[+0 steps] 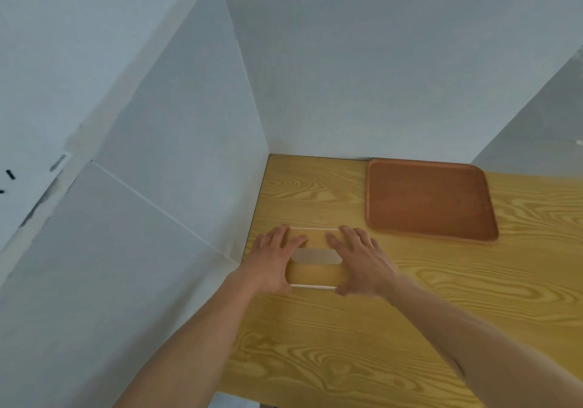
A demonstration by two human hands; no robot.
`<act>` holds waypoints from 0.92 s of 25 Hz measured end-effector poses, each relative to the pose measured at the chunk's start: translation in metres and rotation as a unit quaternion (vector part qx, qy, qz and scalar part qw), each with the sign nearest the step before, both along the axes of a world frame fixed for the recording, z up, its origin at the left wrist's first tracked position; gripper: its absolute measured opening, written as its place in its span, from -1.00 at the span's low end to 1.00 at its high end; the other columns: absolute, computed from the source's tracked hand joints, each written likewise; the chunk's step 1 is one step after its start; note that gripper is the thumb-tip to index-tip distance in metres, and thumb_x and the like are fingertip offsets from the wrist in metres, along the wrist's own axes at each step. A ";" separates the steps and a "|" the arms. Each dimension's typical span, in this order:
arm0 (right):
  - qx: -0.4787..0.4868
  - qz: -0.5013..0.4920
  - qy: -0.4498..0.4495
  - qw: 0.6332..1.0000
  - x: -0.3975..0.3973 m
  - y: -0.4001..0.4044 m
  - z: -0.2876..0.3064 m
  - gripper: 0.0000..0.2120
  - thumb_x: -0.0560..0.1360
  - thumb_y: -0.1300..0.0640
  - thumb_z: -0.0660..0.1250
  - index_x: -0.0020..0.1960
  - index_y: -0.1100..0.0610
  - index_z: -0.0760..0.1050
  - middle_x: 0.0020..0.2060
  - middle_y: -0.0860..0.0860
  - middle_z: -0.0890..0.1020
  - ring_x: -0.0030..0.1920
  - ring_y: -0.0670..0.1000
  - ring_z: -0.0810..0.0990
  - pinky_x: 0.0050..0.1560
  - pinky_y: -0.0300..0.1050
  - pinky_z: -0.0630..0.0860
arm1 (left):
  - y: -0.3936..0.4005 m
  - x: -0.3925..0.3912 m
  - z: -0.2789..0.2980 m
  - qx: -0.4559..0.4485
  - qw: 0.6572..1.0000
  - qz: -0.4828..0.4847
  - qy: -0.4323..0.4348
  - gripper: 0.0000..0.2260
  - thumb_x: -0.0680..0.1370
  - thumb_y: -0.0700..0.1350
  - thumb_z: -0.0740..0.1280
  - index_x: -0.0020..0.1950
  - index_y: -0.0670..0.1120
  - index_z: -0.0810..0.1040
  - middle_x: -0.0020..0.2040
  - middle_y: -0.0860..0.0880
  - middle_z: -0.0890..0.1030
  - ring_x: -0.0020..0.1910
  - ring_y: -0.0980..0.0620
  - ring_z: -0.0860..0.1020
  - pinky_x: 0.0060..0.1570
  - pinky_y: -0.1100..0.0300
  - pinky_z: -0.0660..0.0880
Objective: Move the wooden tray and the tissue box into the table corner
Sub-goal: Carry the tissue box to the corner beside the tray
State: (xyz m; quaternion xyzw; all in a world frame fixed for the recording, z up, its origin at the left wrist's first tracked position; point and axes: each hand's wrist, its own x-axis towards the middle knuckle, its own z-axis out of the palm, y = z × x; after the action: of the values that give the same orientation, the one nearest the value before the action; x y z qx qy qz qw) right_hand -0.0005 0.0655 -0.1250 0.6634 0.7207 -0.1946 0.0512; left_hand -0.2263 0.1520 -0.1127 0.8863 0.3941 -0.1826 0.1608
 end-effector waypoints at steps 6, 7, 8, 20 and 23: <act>0.000 0.020 -0.007 1.000 -0.023 0.023 -0.001 0.19 0.17 -0.29 0.52 0.58 -0.05 -0.09 0.56 0.14 0.06 0.48 0.23 0.06 0.43 0.17 0.22 | 0.012 -0.020 0.002 0.005 1.000 0.020 0.010 0.06 0.26 0.12 0.54 0.55 0.16 -0.09 0.59 -0.19 -0.09 0.55 -0.21 -0.02 0.50 -0.20 0.02; -0.001 0.022 -0.008 1.000 -0.024 0.024 -0.001 0.18 0.19 -0.30 0.51 0.58 -0.05 -0.10 0.56 0.14 0.05 0.48 0.23 0.05 0.43 0.17 0.21 | 0.012 -0.021 0.001 0.001 1.000 0.021 0.011 0.06 0.27 0.13 0.54 0.55 0.16 -0.10 0.59 -0.19 -0.11 0.55 -0.21 -0.04 0.50 -0.21 -0.01; -0.004 0.025 -0.008 1.000 -0.024 0.025 -0.001 0.18 0.21 -0.30 0.50 0.58 -0.05 -0.12 0.57 0.14 0.03 0.50 0.23 0.02 0.45 0.18 0.19 | 0.011 -0.023 0.000 -0.002 1.000 0.023 0.011 0.05 0.29 0.13 0.53 0.55 0.17 -0.12 0.59 -0.18 -0.14 0.56 -0.21 -0.07 0.51 -0.22 -0.03; 0.067 0.044 0.011 0.997 -0.039 -0.060 -0.010 -0.18 0.52 -0.31 0.15 0.61 0.07 -0.04 0.62 0.11 -0.08 0.60 0.14 -0.12 0.50 0.32 0.13 | -0.095 -0.039 -0.036 0.115 0.983 0.105 -0.095 -0.18 0.50 0.09 0.30 0.61 0.00 -0.11 0.62 -0.18 -0.19 0.58 -0.16 -0.16 0.50 -0.25 0.05; 0.049 0.043 0.009 0.998 -0.041 -0.066 -0.015 -0.18 0.53 -0.28 0.13 0.62 0.06 -0.09 0.62 0.12 -0.11 0.59 0.12 -0.17 0.52 0.30 0.10 | -0.104 -0.043 -0.041 0.113 0.983 0.115 -0.086 -0.17 0.50 0.12 0.30 0.61 0.01 -0.13 0.62 -0.16 -0.16 0.59 -0.15 -0.16 0.49 -0.27 0.08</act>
State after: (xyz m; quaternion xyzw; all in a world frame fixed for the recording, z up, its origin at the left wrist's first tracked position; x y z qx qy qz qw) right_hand -0.0414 -0.0005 -0.1403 0.6318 0.7576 -0.1626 0.0200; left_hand -0.2696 0.0479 -0.1542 0.8601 0.4959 -0.0404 0.1125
